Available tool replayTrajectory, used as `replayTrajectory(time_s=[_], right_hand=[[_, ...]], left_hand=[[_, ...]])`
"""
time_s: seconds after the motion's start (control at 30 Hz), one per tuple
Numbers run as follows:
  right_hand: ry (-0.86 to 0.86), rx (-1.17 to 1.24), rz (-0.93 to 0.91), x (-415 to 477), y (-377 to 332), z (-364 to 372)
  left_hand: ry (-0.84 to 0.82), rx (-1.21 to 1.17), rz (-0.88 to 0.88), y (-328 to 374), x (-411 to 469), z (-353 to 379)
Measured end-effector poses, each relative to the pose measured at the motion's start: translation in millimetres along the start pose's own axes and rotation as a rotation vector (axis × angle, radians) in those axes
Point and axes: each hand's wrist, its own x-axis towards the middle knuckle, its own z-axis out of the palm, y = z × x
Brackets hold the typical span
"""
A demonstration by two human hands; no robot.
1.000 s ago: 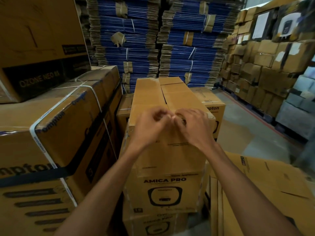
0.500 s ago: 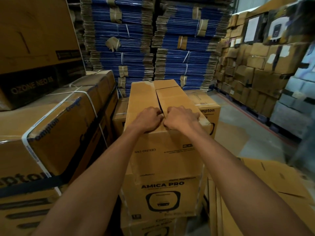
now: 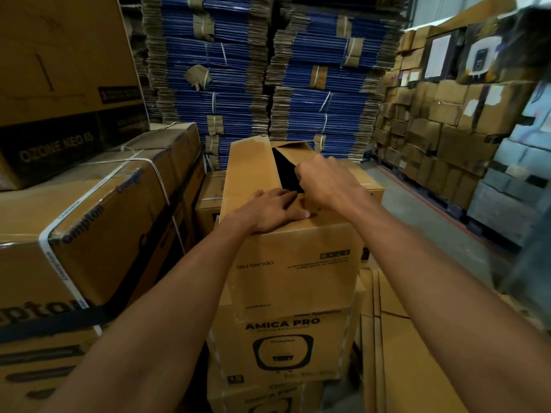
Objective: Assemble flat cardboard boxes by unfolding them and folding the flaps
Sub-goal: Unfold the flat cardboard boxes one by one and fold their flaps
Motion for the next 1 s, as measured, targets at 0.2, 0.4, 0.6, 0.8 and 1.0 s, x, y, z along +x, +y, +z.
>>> replayTrajectory(time_s=[0.2, 0.4, 0.6, 0.8, 1.0], right_hand=[[-0.004, 0.005, 0.006, 1, -12, 6], [-0.072, 0.127, 0.104, 7, 11, -15], [-0.108, 0.277, 0.198, 20, 43, -33], [-0.332, 0.666, 0.327, 23, 67, -52], [-0.494, 0.803, 0.354, 21, 84, -56]], left_hand=[[-0.075, -0.183, -0.049, 22, 17, -14], [0.178, -0.12, -0.142, 40, 29, -35], [0.484, 0.097, -0.095, 62, -7, -44], [0.747, 0.306, 0.05, 81, -43, -37], [0.947, 0.448, 0.173, 99, -66, -22]])
